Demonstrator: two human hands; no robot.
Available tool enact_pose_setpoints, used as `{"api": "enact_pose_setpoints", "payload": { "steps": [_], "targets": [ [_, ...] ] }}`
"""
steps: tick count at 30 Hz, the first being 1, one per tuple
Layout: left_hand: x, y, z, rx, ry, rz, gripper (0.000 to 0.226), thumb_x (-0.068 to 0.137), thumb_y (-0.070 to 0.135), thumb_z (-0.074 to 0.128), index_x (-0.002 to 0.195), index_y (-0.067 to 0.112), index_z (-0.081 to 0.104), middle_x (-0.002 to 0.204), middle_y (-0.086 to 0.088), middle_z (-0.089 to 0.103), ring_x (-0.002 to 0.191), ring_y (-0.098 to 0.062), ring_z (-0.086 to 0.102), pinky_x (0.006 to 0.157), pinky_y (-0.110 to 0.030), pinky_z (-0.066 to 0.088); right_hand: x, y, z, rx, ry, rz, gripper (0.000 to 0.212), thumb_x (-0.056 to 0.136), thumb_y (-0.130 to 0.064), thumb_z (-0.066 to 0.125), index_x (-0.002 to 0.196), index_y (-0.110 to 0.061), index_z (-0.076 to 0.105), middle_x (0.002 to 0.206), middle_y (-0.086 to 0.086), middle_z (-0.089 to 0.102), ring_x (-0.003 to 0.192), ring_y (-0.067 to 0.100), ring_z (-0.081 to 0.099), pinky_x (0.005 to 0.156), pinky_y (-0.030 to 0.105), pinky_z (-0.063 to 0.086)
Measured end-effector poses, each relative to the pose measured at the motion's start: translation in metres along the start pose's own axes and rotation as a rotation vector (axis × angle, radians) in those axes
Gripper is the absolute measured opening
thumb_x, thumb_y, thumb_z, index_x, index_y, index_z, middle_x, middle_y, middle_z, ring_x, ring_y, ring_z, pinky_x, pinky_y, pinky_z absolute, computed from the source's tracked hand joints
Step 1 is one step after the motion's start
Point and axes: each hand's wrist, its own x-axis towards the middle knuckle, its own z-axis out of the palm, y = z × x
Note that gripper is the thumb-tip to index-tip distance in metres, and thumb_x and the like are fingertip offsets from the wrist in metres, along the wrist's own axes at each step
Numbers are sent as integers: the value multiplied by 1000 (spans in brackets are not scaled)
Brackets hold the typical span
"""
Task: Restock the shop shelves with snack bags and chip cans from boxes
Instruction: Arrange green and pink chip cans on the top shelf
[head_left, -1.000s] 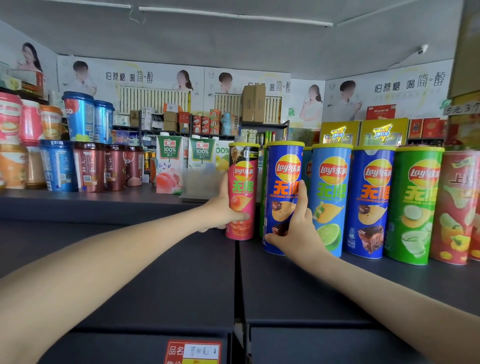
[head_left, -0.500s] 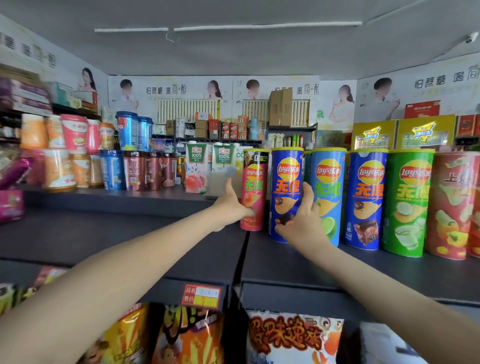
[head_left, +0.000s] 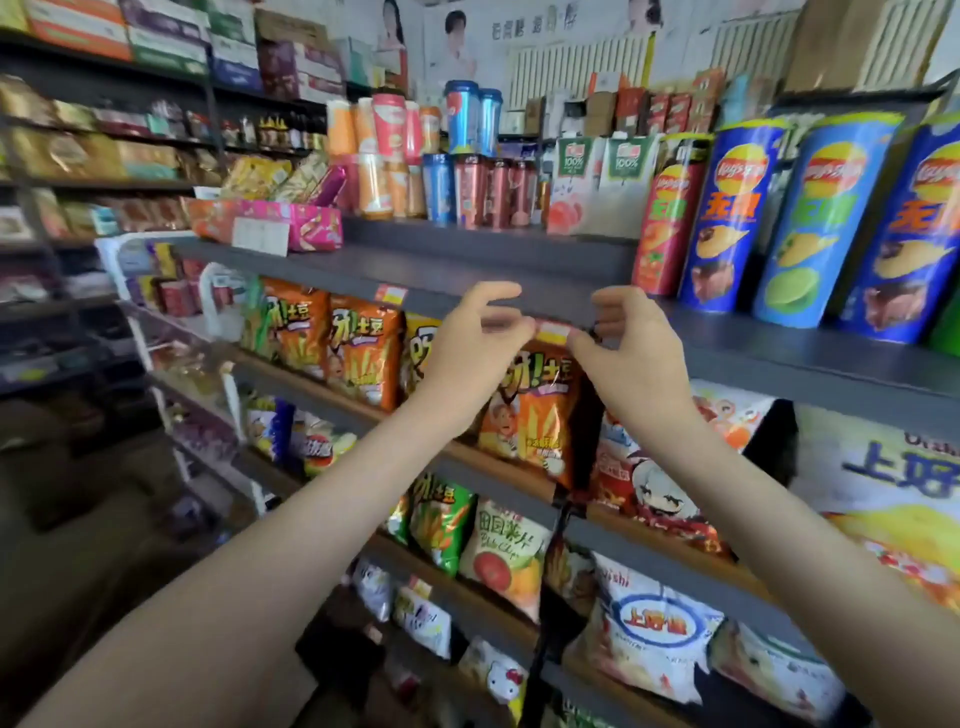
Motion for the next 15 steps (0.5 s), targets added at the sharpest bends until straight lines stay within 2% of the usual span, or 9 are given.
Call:
{"api": "enact_pose_setpoints", "payload": {
  "steps": [2,7,9,11,13,15],
  "targets": [
    [-34,-25,-25,0,40,-100,25,92,18,63,110,36,57,108,3,64,100,-19,63,94,-45,53,-29,-9,29,53,-81,11,33,85,-10,66,117,-7,58,111,8,59,96,17,55,86,23,41],
    [-98,-105,-87,20,105,-409,22,90,18,62,106,32,58,100,-4,63,95,-28,64,86,-44,52,-99,-20,119,172,-378,179,28,90,-16,64,116,-8,57,108,6,58,95,14,53,74,19,39],
    [-118,-134,-112,19,152,-499,24,82,22,65,103,30,59,94,-5,64,86,-28,63,78,-44,52,-124,-24,159,204,-457,253,29,90,-13,63,117,-6,57,110,8,59,99,19,56,79,24,42],
    [-135,-164,-140,4,211,-598,31,78,21,65,109,22,61,85,-5,62,78,-26,58,69,-39,46,-150,-31,199,204,-538,303,30,89,-13,63,117,-6,58,108,6,59,98,18,55,81,25,42],
    [-152,-194,-174,-25,271,-711,26,88,11,62,114,14,59,84,-6,61,78,-25,57,70,-36,48,-176,-39,241,197,-637,334,31,88,-15,64,117,-7,58,106,3,59,95,15,54,80,25,41],
    [-173,-224,-215,-135,331,-801,12,96,6,53,108,10,57,85,-8,57,75,-25,56,61,-27,50,-201,-48,286,191,-718,361,31,88,-15,65,117,-7,57,109,5,59,97,17,55,82,27,42]
  ]
}}
